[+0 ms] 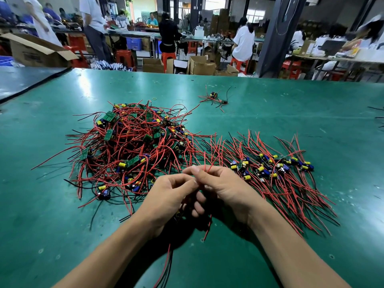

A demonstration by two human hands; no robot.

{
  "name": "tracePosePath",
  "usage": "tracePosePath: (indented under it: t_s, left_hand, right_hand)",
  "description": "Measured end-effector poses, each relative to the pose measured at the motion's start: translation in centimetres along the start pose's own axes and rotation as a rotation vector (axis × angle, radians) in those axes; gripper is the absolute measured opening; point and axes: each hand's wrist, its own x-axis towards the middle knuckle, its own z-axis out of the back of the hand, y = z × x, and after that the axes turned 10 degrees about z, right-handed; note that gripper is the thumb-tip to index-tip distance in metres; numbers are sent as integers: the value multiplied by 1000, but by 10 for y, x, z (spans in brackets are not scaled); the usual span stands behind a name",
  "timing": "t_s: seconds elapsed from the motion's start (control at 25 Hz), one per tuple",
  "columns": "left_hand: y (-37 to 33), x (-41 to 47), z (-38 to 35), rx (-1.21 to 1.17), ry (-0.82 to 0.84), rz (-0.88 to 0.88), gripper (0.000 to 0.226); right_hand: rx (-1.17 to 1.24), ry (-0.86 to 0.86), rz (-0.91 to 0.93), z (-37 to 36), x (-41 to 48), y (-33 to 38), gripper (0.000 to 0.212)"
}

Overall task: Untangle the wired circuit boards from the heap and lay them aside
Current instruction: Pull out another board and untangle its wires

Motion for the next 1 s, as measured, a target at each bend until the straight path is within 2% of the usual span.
tracePosePath:
  t_s: [0.12, 0.2, 0.32, 0.52, 0.6, 0.68, 0.8, 0.92, 1.0]
  left_hand:
    - [-3, -2, 1, -22, 46, 33, 15]
    - [-7, -2, 2, -83, 95, 63, 16]
    - [-11, -3, 4, -184, 145, 111, 15]
    - [-10, -2, 6, -197, 159, 125, 14]
    - [-8, -1, 5, -173, 140, 125, 15]
    - [-7, 0, 5, -148, 112, 128, 17]
    - [-7, 1, 6, -132, 84, 134, 20]
    - [-7, 0, 3, -106, 52, 109, 19]
    - [-4, 0, 1, -68, -7, 47, 19]
  right_hand:
    - [14, 87, 40, 0, 1, -3, 41]
    - [-56, 39, 137, 2, 5, -2, 43]
    - [-197, -21, 296, 10, 6, 5, 34]
    - [-305, -103, 394, 13, 4, 8, 29]
    - [-439, -204, 459, 12, 4, 6, 34]
    - [-702, -310, 557, 15, 5, 5, 39]
    - [-955, -392, 654, 18, 6, 2, 42]
    - [-989, -434, 649, 15, 9, 0, 38]
    - [-758, -406, 515, 15, 11, 2, 41]
